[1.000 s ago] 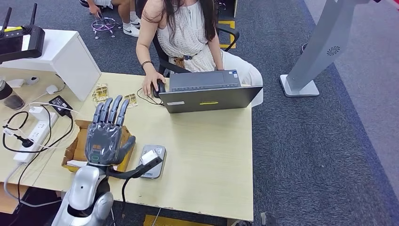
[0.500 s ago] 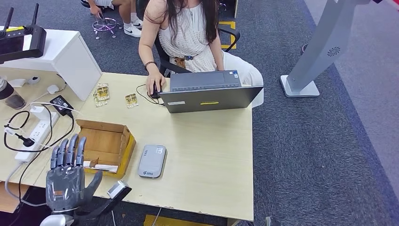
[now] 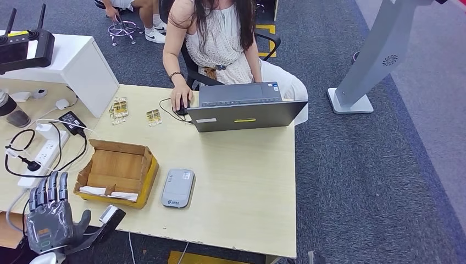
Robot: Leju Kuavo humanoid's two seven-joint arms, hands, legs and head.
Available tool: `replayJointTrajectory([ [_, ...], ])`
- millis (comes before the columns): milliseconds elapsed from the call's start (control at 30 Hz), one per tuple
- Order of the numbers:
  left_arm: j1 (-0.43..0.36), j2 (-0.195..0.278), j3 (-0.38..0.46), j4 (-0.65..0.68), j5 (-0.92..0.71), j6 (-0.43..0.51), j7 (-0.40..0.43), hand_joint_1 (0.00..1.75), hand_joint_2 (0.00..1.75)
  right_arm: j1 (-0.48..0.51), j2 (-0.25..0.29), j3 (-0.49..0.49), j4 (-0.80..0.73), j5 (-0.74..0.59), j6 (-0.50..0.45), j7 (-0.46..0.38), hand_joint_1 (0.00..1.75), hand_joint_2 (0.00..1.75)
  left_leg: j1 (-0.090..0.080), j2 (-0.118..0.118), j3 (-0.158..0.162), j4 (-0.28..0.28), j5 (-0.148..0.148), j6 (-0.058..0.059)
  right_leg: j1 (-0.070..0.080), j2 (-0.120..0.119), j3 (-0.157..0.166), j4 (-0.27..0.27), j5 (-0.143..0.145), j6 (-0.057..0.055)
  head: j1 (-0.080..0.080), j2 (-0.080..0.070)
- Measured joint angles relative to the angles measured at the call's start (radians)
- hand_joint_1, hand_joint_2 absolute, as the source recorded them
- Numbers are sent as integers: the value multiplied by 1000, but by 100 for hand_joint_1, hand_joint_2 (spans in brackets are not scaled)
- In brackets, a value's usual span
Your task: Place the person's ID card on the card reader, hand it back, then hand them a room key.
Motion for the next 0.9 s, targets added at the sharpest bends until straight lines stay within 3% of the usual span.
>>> replayJointTrajectory([
  [433,-71,-16,8,81,-23,-73,1,0,175,-9,0,0,0,10,1,12,0,175,0,-1,0,0,0,0,0,0,0,0,0,0,0,0],
  [900,-103,-14,-88,97,-15,-115,46,0,175,-14,0,0,0,12,3,16,0,175,0,-1,0,0,0,0,0,0,0,0,0,0,0,0],
])
